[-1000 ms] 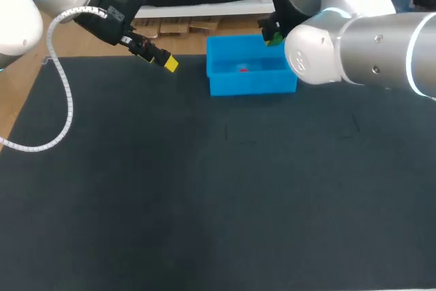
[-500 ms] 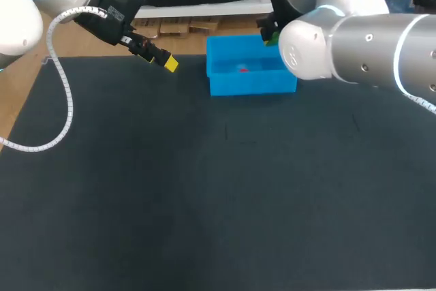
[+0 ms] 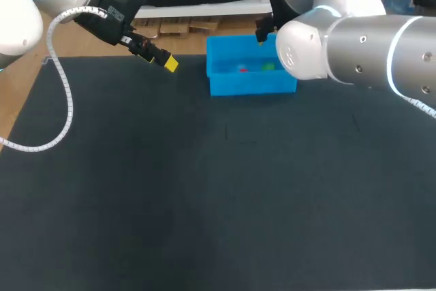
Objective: Use the left arm to pick the red cube and place it into the blue plastic box first, then use the right arm to grasp the green cube and put it into the same blue plastic box after the first action is fully finished.
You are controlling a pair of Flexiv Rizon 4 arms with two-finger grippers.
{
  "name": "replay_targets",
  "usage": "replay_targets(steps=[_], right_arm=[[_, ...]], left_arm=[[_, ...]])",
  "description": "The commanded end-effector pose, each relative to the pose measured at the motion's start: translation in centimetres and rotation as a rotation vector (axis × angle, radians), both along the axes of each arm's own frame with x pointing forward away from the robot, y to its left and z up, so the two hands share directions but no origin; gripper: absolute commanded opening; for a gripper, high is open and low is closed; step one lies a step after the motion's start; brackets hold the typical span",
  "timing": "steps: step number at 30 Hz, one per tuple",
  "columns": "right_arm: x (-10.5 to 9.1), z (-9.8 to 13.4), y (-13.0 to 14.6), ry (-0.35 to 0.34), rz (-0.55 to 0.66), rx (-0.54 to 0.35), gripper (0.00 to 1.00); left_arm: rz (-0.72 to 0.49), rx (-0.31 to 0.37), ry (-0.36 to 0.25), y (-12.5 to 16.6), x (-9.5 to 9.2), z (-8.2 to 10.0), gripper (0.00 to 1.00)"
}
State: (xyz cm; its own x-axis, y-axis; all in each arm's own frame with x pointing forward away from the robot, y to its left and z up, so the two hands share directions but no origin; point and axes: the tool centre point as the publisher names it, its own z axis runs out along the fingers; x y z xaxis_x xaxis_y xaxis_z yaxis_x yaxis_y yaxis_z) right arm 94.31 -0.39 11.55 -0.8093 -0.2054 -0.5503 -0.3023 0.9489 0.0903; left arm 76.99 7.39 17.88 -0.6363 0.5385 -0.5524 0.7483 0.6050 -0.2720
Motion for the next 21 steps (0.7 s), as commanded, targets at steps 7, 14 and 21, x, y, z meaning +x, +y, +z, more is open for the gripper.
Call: replay_targets(steps=[7,14,21], right_arm=[[-0.04,0.00,-0.23,0.001,-0.012,0.004,1.00],[-0.26,0.34,-0.44,-0.005,-0.016,0.012,1.00],[-0.76,0.98,-0.75,-0.016,-0.017,0.019,1.00]], left_arm=[[0.000,-0.003,-0.003,0.08,-0.13,-0.04,1.00],[0.000,-0.003,-0.003,0.08,-0.13,-0.04,1.00],[0.000,-0.003,-0.003,0.08,-0.13,-0.04,1.00]])
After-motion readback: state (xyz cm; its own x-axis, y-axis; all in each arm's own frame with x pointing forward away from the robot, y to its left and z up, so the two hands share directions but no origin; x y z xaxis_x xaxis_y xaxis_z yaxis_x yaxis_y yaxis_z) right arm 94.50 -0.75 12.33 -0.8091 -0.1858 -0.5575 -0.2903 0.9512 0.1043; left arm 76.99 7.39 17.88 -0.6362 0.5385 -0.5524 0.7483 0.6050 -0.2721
